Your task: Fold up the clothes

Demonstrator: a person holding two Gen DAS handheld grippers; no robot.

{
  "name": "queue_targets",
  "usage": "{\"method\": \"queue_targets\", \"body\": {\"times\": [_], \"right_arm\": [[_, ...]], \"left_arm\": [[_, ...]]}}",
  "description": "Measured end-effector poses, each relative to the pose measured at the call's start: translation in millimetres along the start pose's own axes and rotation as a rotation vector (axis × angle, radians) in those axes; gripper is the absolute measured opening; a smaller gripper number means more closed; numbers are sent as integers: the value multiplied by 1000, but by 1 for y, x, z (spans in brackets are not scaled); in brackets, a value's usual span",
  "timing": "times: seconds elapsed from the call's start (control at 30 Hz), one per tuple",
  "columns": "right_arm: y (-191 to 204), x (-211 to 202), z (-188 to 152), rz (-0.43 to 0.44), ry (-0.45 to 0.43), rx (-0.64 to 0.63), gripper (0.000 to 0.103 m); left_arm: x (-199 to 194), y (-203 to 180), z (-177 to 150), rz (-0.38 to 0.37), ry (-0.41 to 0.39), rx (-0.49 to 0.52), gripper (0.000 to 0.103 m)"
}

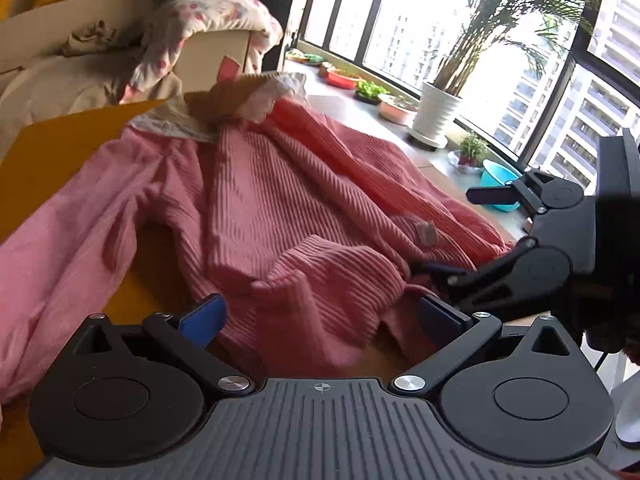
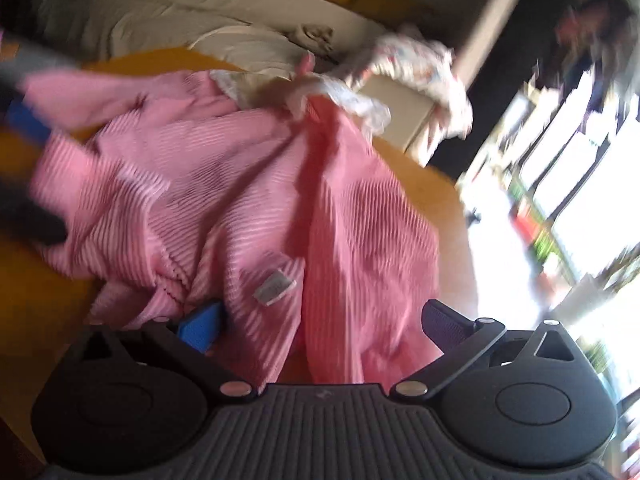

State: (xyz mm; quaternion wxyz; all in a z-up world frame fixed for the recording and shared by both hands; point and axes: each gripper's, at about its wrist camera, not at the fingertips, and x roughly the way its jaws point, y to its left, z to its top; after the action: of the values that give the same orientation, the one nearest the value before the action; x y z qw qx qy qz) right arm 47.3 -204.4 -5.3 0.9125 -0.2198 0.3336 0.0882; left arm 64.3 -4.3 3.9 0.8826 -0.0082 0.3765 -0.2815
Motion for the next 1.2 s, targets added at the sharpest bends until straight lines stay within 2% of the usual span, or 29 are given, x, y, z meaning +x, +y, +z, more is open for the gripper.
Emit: {"method": "queue_targets", "body": {"times": [0.07,0.17,0.2,0.27,0.43,0.5,0.6,0.7,0.73,0.77,0.8,0.83,0.9,0.97,1.03,1.1,1.2], "right_arm": [[-13,6,0,56,15,99,103],[-45,12,-26,194,39,379,103],[-50,6,-36,213,8,419,103],[-53,2,-41,230,-3,419,103],[-44,0,-40,207,19,349,103],[-46,-2,-41,215,26,343,103],[-47,-5,-40,214,13,336,103],[-44,-11,-40,186,-11,304,103],[-40,-17,-39,151,-40,263,103],[-37,-24,-39,116,-68,221,103],[-33,-30,-39,82,-97,178,103],[-26,-36,-37,65,-127,126,103],[-11,-43,-33,78,-153,44,103],[4,-48,-28,89,-178,-37,103],[21,-40,-25,64,-169,-124,103],[29,-34,-20,29,-167,-177,103],[28,-31,-11,-60,-184,-214,103]], "left_arm": [[4,-1,0,6,15,-2,103],[12,-3,-3,10,49,-9,103],[14,-3,-5,9,45,-8,103],[15,-4,-8,11,34,-13,103],[14,-7,-12,21,13,-18,103],[15,-8,-10,6,30,39,103],[8,7,-8,-30,25,2,103],[1,15,-10,31,13,19,101],[2,15,-10,52,15,46,100],[4,15,-10,74,18,74,94],[5,15,-10,77,18,88,82],[6,14,-9,80,18,102,78],[8,11,-6,72,14,126,65],[8,5,-5,70,0,144,59],[7,-2,-6,80,-14,170,46],[5,-6,-5,115,-37,200,16],[-16,3,3,156,-111,197,7]]}}
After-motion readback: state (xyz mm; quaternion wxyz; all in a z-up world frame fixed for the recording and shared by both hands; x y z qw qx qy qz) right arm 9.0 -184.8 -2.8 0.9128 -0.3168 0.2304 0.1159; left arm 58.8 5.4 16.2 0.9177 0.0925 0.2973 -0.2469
